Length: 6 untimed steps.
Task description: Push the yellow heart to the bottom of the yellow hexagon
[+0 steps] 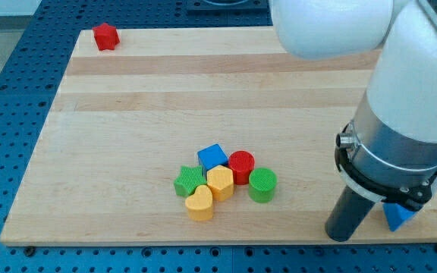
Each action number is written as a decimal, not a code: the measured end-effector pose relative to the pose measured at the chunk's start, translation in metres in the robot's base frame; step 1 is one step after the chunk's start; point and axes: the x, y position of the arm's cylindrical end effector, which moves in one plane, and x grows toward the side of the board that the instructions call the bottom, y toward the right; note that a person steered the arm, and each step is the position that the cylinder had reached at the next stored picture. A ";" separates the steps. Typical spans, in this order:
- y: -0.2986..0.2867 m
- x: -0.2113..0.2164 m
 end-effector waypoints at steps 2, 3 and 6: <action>-0.056 -0.001; -0.099 0.000; -0.224 -0.024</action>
